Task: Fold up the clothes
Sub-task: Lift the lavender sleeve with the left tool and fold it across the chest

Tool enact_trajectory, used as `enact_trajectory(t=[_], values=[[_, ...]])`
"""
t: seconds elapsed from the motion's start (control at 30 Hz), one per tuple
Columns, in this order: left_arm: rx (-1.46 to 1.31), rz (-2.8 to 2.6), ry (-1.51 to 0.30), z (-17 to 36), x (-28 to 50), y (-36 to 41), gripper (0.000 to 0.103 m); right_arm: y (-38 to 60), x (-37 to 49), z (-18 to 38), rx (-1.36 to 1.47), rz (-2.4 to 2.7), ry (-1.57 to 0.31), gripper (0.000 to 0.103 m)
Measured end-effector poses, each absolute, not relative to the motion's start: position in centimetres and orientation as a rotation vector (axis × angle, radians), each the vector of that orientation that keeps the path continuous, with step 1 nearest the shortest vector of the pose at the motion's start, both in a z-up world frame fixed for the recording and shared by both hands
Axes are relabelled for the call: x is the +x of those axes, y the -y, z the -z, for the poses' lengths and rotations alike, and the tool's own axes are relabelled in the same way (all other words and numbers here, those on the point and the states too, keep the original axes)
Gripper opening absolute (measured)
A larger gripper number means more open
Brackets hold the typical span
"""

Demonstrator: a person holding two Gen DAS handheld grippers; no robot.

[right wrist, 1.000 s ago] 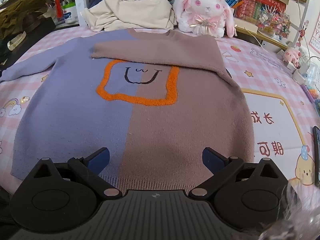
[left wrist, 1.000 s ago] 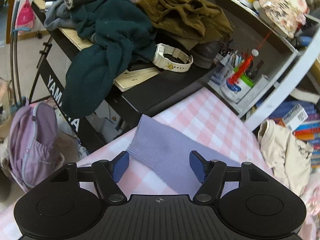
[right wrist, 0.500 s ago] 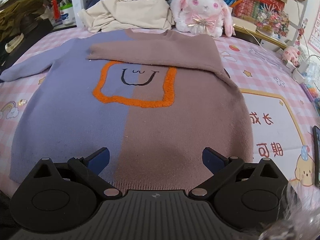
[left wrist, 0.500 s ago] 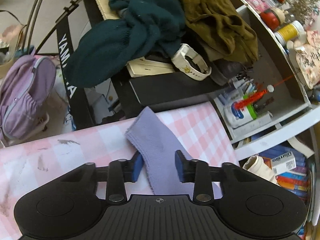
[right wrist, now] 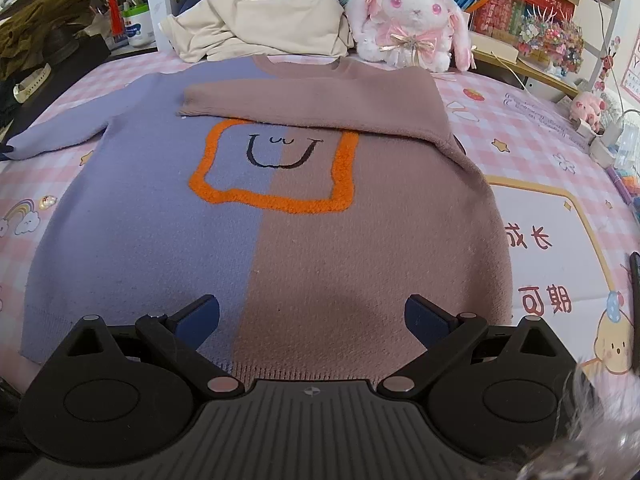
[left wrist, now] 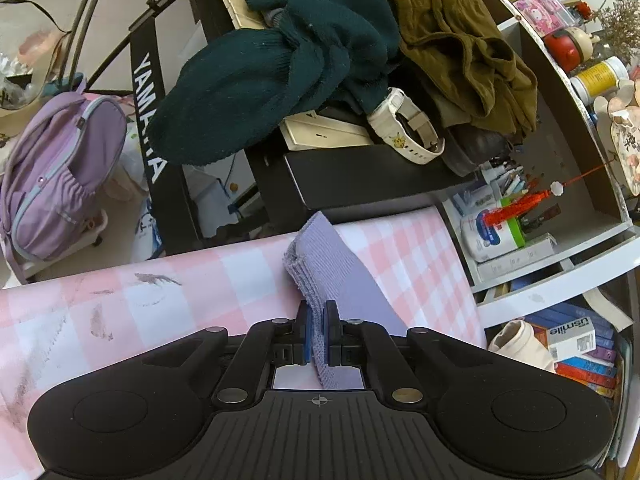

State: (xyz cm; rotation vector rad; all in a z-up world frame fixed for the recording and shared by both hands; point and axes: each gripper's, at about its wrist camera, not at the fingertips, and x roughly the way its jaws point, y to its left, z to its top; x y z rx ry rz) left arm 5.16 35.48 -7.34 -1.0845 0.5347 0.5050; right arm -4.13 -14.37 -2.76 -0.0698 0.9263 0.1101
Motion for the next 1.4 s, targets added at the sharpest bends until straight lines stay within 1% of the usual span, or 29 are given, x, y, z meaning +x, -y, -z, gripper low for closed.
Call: enact_trajectory(t=[0.33, 0.6, 0.77, 1.03, 1.4], values=[[-1.061, -0.499, -0.550, 7.1, 5.2, -35.4, 0.003, 14.2, -4.4, 2.7, -0.071, -0.114, -0.926, 0.100], [-1.021, -0.468, -0.527, 5.6, 4.9, -34.7, 0.003, 14.2, -3.9, 2.7, -0.065, -0.133, -0.922, 0.100], [-0.932, -0.429, -0.510, 3.6, 5.2, -33.1, 0.003, 14.4, -3.4, 2.8, -0.057, -0.166, -0.920, 0.100], [-0.788, -0.346, -0.459, -0.6, 6.4, -28.0, 0.003, 15.7, -2.1, 2.7, -0.066, -0.248, -0.888, 0.100], [-0.669, -0.248, -0.434, -5.3, 9.3, -17.4, 0.003, 21.3, 0.1, 1.7, -0.070, -0.360, -0.853, 0.100]])
